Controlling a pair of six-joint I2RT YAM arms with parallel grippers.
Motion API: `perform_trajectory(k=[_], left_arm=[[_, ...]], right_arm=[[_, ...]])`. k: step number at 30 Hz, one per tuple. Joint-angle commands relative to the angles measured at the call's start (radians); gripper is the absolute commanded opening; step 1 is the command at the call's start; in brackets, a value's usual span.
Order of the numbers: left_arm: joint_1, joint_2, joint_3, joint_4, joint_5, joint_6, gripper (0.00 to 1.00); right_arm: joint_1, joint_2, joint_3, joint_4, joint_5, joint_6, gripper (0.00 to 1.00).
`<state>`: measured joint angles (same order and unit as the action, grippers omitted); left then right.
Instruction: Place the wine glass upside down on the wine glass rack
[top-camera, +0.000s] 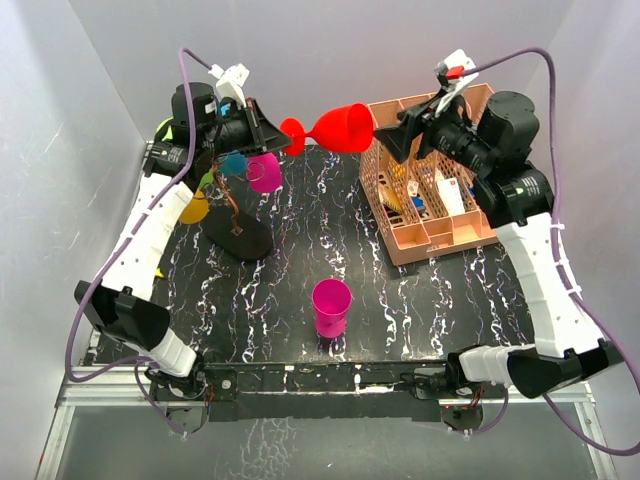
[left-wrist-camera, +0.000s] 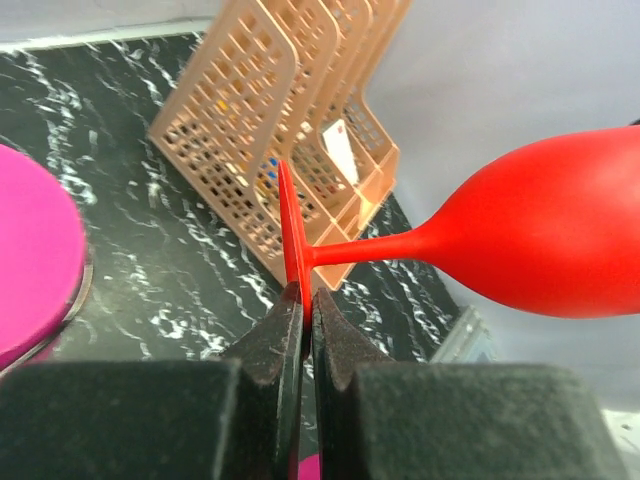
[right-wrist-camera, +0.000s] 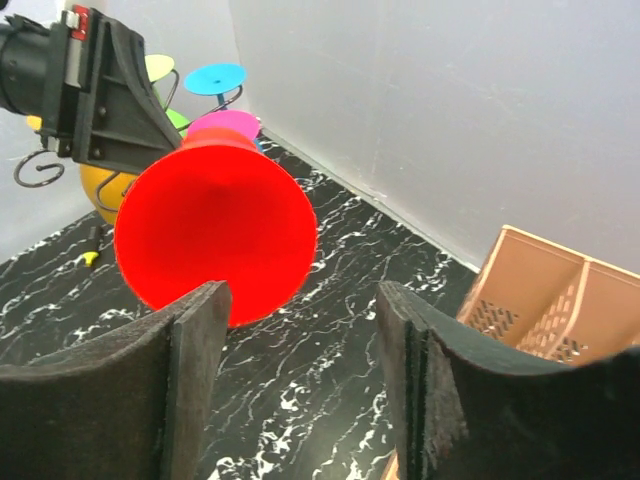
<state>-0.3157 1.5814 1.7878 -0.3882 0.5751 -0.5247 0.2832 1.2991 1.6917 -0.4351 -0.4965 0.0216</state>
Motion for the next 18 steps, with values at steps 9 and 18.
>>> perform_trajectory(k=[9,18], left_arm=[[0.005,-0.087,0.251,-0.247,-0.295,0.48,0.0],[-0.159,-0.151,0.203,-0.289,-0.542,0.82,0.0]], right_arm=[[-0.112,-0.102,-0.043,-0.001,0.126,-0.073,0.77],[-0.147,-0.071,-0.134,0.032,0.276,-0.119,0.86]])
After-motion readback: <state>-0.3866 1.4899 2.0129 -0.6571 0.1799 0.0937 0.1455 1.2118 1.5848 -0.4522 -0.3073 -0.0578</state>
